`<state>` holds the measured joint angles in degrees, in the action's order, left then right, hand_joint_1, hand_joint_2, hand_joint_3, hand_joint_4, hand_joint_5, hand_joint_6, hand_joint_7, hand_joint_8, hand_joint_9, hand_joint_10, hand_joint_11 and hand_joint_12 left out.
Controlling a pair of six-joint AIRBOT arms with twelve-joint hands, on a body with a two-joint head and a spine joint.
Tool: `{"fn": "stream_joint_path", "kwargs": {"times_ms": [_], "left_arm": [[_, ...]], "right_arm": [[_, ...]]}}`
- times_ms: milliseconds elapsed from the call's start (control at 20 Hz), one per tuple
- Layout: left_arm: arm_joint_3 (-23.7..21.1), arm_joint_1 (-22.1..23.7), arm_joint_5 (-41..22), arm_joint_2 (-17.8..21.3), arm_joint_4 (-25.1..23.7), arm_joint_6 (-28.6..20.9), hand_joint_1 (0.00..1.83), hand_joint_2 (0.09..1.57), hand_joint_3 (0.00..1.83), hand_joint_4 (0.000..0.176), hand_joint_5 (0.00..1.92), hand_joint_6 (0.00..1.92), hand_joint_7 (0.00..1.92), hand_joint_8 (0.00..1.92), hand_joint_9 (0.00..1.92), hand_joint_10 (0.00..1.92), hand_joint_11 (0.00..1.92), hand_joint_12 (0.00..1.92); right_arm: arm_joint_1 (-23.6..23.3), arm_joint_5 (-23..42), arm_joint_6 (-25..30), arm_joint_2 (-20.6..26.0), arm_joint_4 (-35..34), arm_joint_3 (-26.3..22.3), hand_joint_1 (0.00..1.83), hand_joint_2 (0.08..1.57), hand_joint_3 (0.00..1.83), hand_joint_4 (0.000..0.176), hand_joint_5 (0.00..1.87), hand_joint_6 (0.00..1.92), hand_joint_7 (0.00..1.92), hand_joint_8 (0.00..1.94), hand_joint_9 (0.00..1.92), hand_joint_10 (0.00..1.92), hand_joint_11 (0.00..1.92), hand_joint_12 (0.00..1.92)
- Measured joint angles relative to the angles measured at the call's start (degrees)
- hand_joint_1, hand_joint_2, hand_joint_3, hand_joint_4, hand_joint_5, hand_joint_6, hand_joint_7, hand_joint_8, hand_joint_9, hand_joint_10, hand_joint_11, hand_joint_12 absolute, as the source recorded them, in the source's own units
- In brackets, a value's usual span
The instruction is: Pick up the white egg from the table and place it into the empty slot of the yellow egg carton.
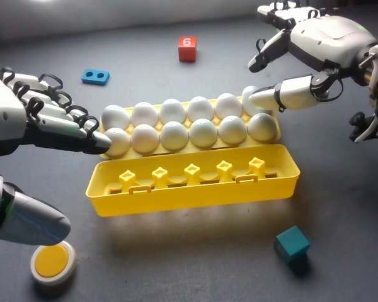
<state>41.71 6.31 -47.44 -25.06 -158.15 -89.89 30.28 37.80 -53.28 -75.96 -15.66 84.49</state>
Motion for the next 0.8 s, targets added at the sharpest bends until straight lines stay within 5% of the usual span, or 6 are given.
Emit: {"fn": "stream_joint_path", "kwargs": {"times_ms": [150,250,350,450,650,800], "left_arm": [[0.0,0.0,0.0,0.0,0.0,0.0,0.0,1.12,0.0,0.0,0.18,0.0,0.2,0.0,0.18,0.0,0.0,0.32],[0.0,0.0,0.0,0.0,0.0,0.0,0.0,1.13,0.0,0.0,0.19,0.0,0.21,0.0,0.18,0.0,0.0,0.34],[0.0,0.0,0.0,0.0,0.0,0.0,0.0,1.13,0.0,0.0,0.19,0.0,0.2,0.0,0.17,0.0,0.0,0.31],[0.0,0.0,0.0,0.0,0.0,0.0,0.0,1.13,0.0,0.0,0.19,0.0,0.21,0.01,0.18,0.01,0.0,0.32],[0.0,0.0,0.0,0.0,0.0,0.0,0.0,1.13,0.0,0.0,0.19,0.0,0.2,0.0,0.18,0.0,0.0,0.34],[0.0,0.0,0.0,0.0,0.0,0.0,0.0,1.12,0.0,0.0,0.2,0.0,0.22,0.0,0.19,0.0,0.0,0.39]], "right_arm": [[0.1,0.0,0.0,-0.1,0.0,0.0,0.67,0.92,0.0,0.095,0.88,0.0,0.02,0.01,0.0,0.0,0.0,0.0],[0.3,0.0,-0.5,0.0,0.0,0.0,0.68,0.9,0.0,0.071,0.87,0.0,0.0,0.0,0.0,0.0,0.0,0.0],[0.3,-0.9,-0.6,0.6,0.3,0.0,0.61,0.91,0.0,0.106,0.83,0.0,0.0,0.0,0.0,0.0,0.0,0.0],[0.2,-1.5,-0.7,2.0,1.6,-0.1,0.66,0.91,0.0,0.092,0.87,0.02,0.01,0.0,0.0,0.0,0.0,0.0],[-1.1,-4.0,-0.7,7.1,1.9,-3.5,0.64,0.9,0.0,0.137,0.89,0.02,0.01,0.0,0.0,0.0,0.0,0.0],[-1.2,-5.2,-2.1,12.1,2.4,-8.1,0.65,0.9,0.0,0.119,0.89,0.02,0.02,0.01,0.0,0.0,0.0,0.0]]}}
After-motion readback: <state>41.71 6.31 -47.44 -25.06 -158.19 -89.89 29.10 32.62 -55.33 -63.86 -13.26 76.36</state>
